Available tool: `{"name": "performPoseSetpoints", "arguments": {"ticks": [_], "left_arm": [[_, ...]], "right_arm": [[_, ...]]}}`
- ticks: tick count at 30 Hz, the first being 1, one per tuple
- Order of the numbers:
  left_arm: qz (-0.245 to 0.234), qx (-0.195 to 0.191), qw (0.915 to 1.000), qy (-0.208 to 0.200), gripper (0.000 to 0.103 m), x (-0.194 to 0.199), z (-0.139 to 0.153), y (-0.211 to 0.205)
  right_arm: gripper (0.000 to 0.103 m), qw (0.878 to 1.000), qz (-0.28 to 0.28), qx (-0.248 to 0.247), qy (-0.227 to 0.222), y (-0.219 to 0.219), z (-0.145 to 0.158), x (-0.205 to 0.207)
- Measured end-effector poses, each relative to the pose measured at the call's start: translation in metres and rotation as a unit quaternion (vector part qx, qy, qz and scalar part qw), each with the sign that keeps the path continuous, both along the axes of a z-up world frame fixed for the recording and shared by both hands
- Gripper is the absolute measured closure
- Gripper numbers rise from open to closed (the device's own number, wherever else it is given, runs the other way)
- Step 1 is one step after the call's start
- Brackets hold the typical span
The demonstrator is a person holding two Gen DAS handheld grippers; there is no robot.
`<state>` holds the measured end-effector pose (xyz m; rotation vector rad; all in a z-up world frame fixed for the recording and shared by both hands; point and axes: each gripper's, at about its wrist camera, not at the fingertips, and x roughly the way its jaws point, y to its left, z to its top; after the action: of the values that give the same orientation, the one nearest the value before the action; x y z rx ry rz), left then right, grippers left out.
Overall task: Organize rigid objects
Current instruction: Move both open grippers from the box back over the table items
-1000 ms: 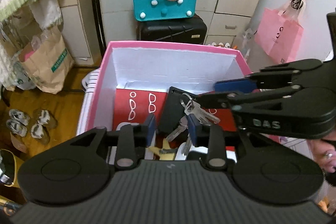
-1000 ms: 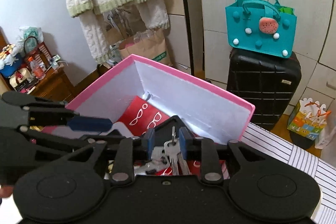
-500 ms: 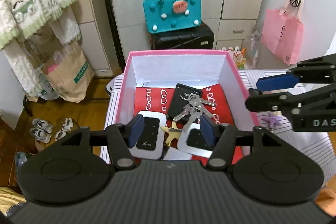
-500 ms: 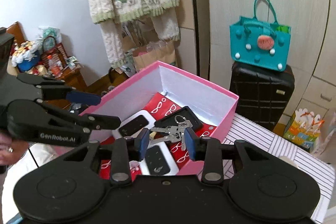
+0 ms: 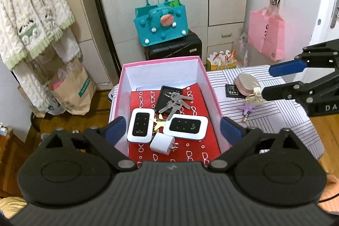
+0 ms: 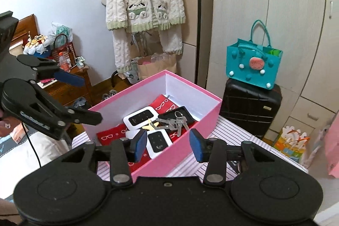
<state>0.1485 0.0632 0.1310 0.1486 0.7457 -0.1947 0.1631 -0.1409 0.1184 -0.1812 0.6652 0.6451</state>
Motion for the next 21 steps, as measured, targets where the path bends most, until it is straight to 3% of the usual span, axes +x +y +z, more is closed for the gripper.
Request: {"name": "performPoseSetpoints", "arguments": {"ticks": [10,16,19,21], "left_arm": [[-0.046,0.047,0.9957,-0.064,0.000,-0.054,0.007,-0.047],[-0.091,0.020,0.9942,-0.054,0.000,-0.068,-0.007,-0.081],[-0.098,0.016,0.9929,-0.065,0.000,-0.072,-0.021,-0.101],[-0.108,0.023,0.9913,-0.072,0.000,-0.074,-0.032,-0.116]], "right_arm": [[0.050,1.000,-0.015,-0.005,-0.020,-0.045,-0.002,-0.038],[0.047,0.999,-0.033,0.007,-0.017,-0.072,-0.012,-0.051],[0.034,0.999,-0.033,0.013,-0.020,-0.085,-0.021,-0.057],[0.032,0.999,-0.042,0.019,-0.022,-0.096,-0.027,-0.058]]}}
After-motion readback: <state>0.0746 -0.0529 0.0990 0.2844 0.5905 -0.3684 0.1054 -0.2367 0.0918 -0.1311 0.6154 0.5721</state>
